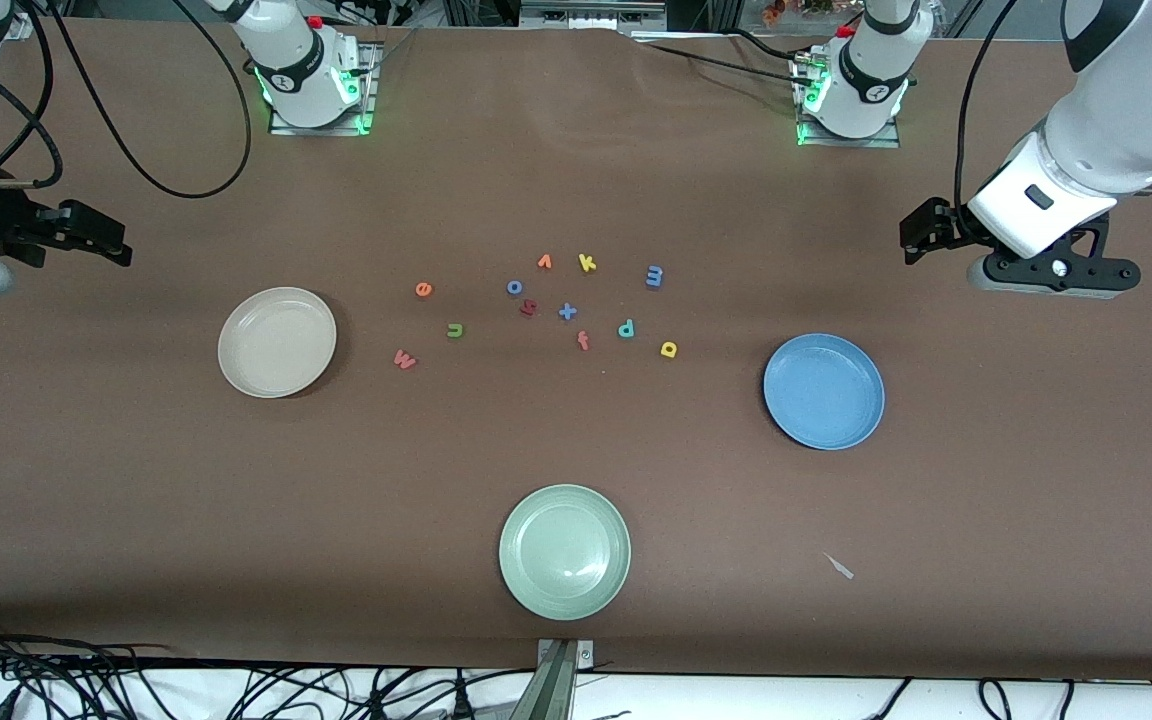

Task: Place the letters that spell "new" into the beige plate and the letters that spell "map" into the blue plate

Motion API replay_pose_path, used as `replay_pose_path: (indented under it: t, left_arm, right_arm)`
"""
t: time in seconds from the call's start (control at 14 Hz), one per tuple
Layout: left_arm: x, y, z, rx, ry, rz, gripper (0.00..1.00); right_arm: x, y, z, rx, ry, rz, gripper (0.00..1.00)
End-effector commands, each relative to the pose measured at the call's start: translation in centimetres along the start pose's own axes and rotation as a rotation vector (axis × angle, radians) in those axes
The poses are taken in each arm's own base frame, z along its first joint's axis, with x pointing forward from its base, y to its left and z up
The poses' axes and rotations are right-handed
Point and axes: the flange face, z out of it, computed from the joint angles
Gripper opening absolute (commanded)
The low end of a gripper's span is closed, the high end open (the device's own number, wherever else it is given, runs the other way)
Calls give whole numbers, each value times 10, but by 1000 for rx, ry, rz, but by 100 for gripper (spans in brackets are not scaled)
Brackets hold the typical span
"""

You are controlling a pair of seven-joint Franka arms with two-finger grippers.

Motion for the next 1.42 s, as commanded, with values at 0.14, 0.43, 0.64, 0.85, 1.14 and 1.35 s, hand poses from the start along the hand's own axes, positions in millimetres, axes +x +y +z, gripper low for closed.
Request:
replay_pose_path:
  t: [0.14, 0.43, 0.64, 0.85, 1.14, 1.35]
  left_arm:
    - [3, 1, -6, -5, 3, -2, 100]
    - [3, 0, -6, -6, 4, -4, 100]
    - [3, 1, -6, -5, 3, -2, 100]
    - [3, 2, -6, -5, 3, -1, 100]
    - [3, 1, -6, -5, 3, -2, 100]
    - [3, 1, -6, -5, 3, -1, 100]
  right_arm:
    - [-5, 2, -2, -1, -7, -5, 100]
    - [-5, 1, -3, -3, -4, -2, 100]
    - [-5, 2, -3, -3, -6, 0, 100]
    - [-5, 3, -3, -11, -6, 2, 100]
    - [-5, 2, -4, -34, -3, -2, 100]
    - [-5, 0, -3, -37, -6, -5, 100]
